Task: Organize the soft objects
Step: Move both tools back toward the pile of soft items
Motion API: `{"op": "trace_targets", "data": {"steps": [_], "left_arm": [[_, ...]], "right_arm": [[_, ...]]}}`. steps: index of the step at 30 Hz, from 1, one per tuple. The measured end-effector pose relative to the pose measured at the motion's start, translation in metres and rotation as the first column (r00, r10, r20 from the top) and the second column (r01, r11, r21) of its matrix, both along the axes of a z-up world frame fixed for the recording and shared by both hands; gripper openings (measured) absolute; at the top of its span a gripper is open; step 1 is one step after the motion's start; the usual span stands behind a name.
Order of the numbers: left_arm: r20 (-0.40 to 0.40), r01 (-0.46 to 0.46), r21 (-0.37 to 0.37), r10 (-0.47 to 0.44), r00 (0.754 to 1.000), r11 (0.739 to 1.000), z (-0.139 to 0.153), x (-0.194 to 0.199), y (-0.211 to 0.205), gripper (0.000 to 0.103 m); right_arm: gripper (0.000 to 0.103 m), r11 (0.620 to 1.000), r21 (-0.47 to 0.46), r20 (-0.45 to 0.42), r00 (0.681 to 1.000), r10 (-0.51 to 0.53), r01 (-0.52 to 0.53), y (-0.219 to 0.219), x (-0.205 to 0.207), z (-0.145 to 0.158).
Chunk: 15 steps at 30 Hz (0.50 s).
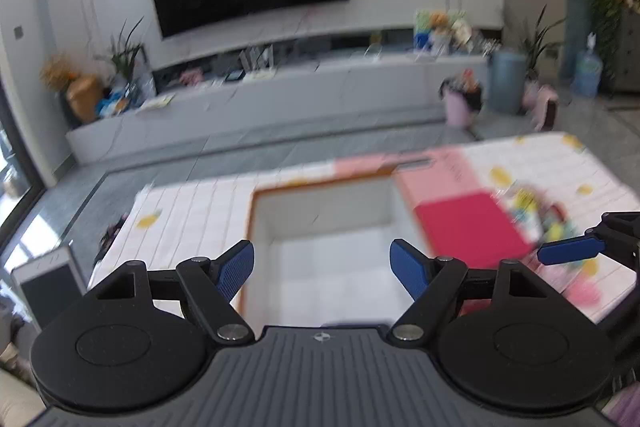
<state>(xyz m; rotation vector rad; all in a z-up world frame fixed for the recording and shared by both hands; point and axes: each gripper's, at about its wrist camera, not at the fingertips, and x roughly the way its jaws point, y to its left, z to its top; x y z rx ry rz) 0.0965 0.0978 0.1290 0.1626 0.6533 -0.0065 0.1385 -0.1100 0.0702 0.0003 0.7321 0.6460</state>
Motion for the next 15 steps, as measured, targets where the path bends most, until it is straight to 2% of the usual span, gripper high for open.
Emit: {"op": "trace_targets", "data": {"steps": [4, 7, 12, 15], "left_arm": [[0.056, 0.068, -0.028, -0.066, 0.996, 0.997, 0.020, 0.003, -0.028, 0.091], [0.083, 0.157, -0.025, -0.155, 0.984, 0.987, 0.023, 0.009, -0.054, 0.091], [0.097, 0.262, -0.040, -0.257, 0.961, 0.964, 0.006, 0.018, -0.104, 0.091], [0.083, 0.319, -0.050, -0.314, 0.946, 0.946, -0.018, 0.024, -0.138, 0.091]], "right_arm": [[0.100, 0.990, 0.006, 0.025, 0.989, -0.144, 0.144, -0.054, 0.011, 0.014], [0.100, 0.969, -0.012, 0.014, 0.969, -0.246, 0.246, -0.093, 0.023, 0.008], [0.100, 0.915, -0.165, 0.005, 0.928, -0.371, 0.367, -0.140, 0.051, -0.040], [0.100, 0.884, -0.184, -0.003, 0.899, -0.439, 0.431, -0.161, 0.069, -0.070]]}}
